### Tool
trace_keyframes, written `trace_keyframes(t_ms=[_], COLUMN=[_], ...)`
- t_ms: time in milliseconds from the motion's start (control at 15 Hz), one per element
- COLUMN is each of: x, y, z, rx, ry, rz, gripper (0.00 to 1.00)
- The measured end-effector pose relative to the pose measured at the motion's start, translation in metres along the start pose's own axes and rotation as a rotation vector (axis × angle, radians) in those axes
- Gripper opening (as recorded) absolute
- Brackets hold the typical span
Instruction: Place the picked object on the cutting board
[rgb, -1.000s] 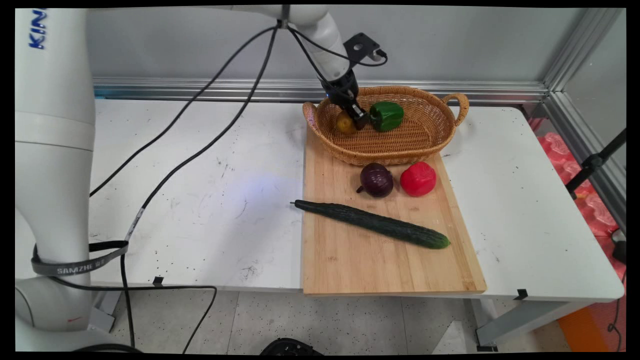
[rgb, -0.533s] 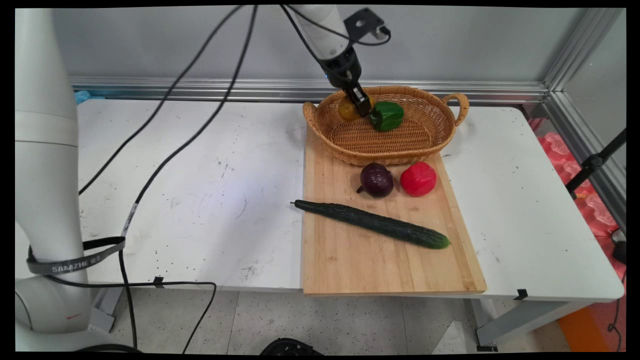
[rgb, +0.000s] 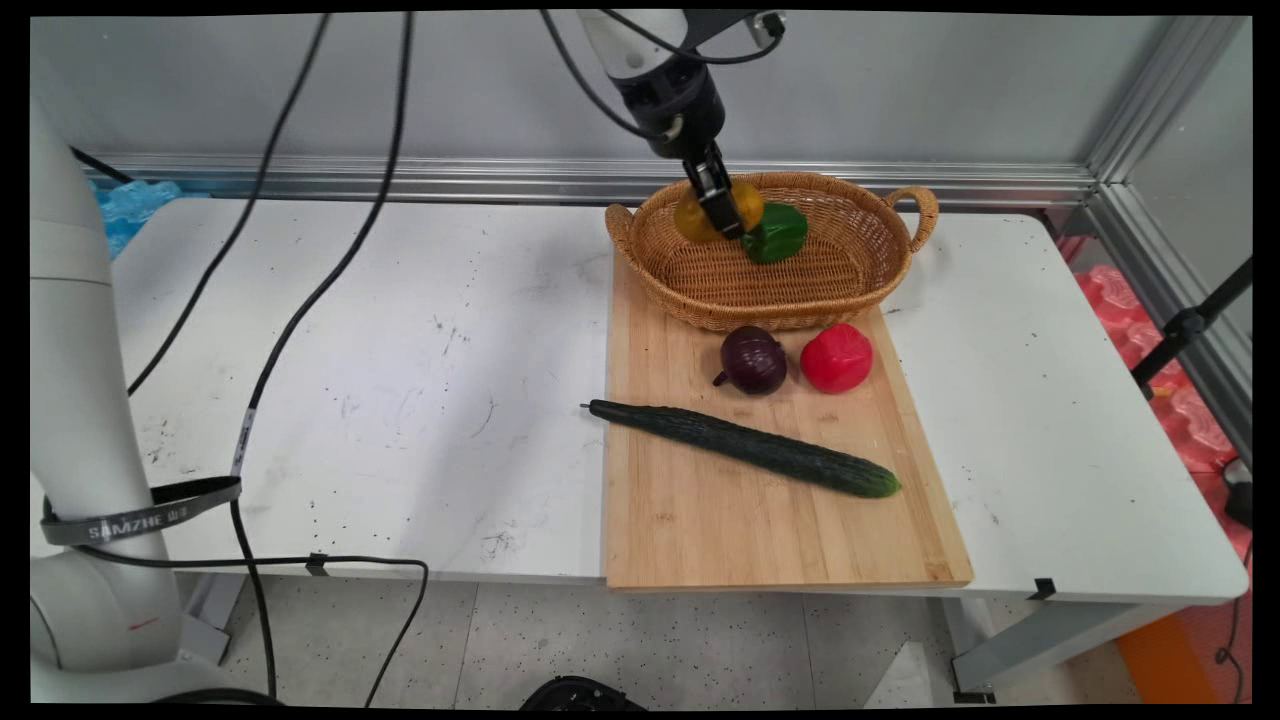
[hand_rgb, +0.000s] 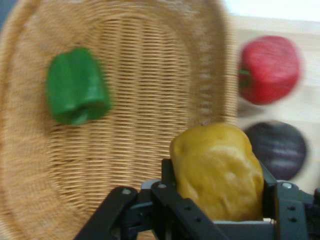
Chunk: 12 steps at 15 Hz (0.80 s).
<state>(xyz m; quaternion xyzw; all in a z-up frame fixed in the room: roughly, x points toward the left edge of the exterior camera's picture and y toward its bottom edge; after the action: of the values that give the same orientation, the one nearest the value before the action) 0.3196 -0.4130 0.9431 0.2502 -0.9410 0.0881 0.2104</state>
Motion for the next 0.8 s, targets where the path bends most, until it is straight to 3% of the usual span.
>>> trace_keyframes(t_ms=[467, 800], x=[-0.009, -0.012], y=[0.062, 0.109], z=[-0.026, -0.009], rx=[-0.146, -0.231], ry=[-0.003, -0.003], rz=[0.194, 0.344], gripper=[0.0, 0.0])
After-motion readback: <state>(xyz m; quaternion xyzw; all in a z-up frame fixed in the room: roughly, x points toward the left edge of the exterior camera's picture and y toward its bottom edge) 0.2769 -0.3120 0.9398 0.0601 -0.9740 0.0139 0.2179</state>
